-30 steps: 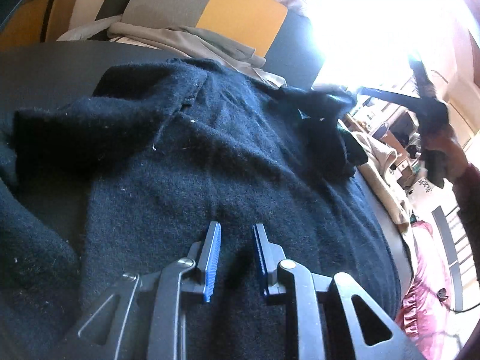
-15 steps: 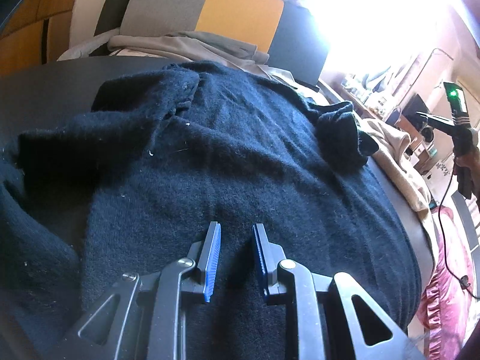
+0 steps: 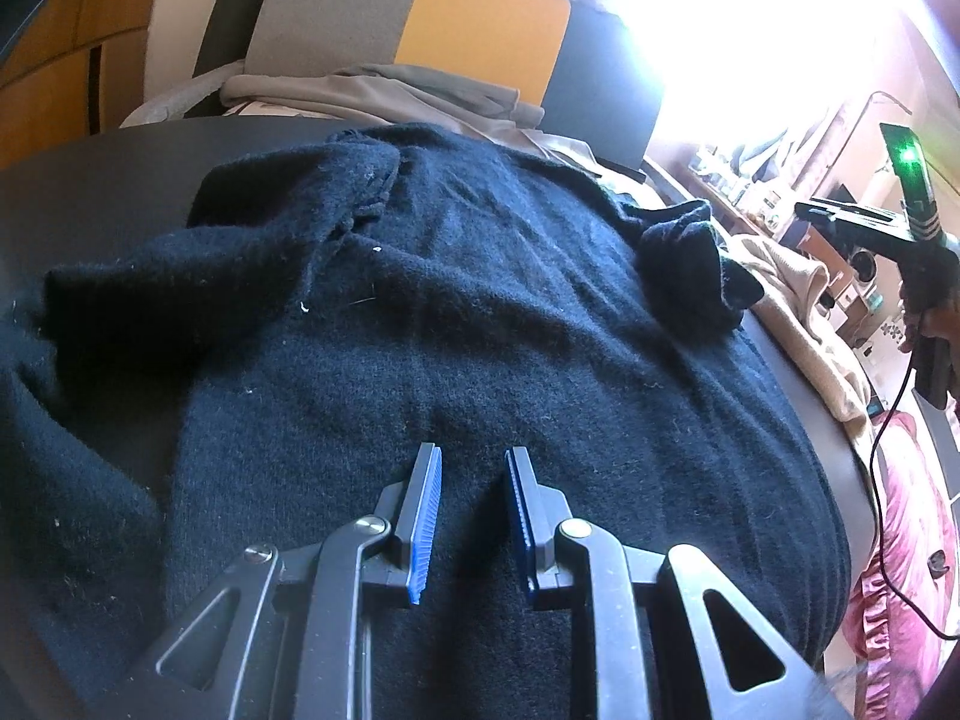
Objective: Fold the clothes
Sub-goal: 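Grasp the sweater sleeve cuff with the right gripper and pull it flat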
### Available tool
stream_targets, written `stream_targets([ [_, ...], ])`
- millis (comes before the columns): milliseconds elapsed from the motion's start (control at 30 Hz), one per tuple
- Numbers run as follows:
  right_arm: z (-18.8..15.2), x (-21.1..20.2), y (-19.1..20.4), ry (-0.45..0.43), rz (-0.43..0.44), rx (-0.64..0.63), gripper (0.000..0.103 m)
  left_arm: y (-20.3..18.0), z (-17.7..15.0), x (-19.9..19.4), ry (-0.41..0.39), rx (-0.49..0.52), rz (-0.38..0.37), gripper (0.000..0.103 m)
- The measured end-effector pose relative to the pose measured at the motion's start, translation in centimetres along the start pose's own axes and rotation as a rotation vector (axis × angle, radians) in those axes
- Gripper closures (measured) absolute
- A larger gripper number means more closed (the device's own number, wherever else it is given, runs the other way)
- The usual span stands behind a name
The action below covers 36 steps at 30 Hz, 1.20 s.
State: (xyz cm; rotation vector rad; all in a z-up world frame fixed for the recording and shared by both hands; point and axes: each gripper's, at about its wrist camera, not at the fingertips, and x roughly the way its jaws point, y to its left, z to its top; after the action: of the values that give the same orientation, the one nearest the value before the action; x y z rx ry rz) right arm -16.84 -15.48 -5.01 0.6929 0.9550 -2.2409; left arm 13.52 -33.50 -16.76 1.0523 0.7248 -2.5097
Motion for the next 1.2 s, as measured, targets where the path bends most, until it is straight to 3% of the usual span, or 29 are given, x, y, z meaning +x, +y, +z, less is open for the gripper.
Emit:
stream_targets([
  [67, -0.1, 0.7, -0.9, 0.018, 0.047, 0.074, 0.013, 0.2, 0.0, -0.1, -0.003, -0.008, -0.01, 0.082],
  [133, -0.4, 1.8, -3.0, 0.045, 0.16, 0.22, 0.013, 0.5, -0.1, -0.1, -0.007, -0.02, -0.026, 0.082],
  [200, -0.2, 2.8, -4.0, 0.058, 0.208, 0.301, 0.013, 0.8, -0.1, -0.2, -0.01, -0.032, -0.043, 0.082],
  [300, 1.7, 3.9, -1.9, 0.047, 0.241, 0.249, 0.012, 1.1, -0.1, -0.2, -0.012, -0.046, -0.062, 0.082],
  [400, 4.3, 5.8, 2.6, 0.071, 0.306, 0.146, 0.01, 1.4, -0.2, -0.2, -0.014, -0.057, -0.075, 0.082],
  [500, 6.0, 9.5, 6.8, 0.176, 0.296, 0.095, 0.011, 1.5, -0.1, -0.2, -0.011, -0.061, -0.08, 0.082],
  [533, 6.2, 11.1, 7.8, 0.228, 0.278, 0.104, 0.017, 1.4, -0.1, -0.2, -0.009, -0.058, -0.078, 0.082],
  [600, 5.9, 13.3, 7.9, 0.302, 0.33, 0.211, 0.103, 1.3, -0.1, -0.2, -0.006, -0.052, -0.072, 0.082],
  [733, 4.7, 13.5, 6.2, 0.285, 0.401, 0.373, 0.1, 1.2, -0.2, -0.2, -0.006, -0.053, -0.071, 0.082],
  [867, 4.1, 11.4, 3.5, 0.224, 0.354, 0.38, 0.101, 1.2, -0.1, -0.2, -0.002, -0.053, -0.066, 0.082],
  [1033, 3.5, 7.3, -3.9, 0.132, 0.208, 0.424, 0.101, 0.6, 0.0, -0.2, 0.003, -0.022, -0.031, 0.082],
  [1200, 0.0, 4.1, -14.1, 0.121, -0.01, 0.523, 0.102, 0.3, 0.1, 0.0, 0.018, 0.007, -0.013, 0.082],
])
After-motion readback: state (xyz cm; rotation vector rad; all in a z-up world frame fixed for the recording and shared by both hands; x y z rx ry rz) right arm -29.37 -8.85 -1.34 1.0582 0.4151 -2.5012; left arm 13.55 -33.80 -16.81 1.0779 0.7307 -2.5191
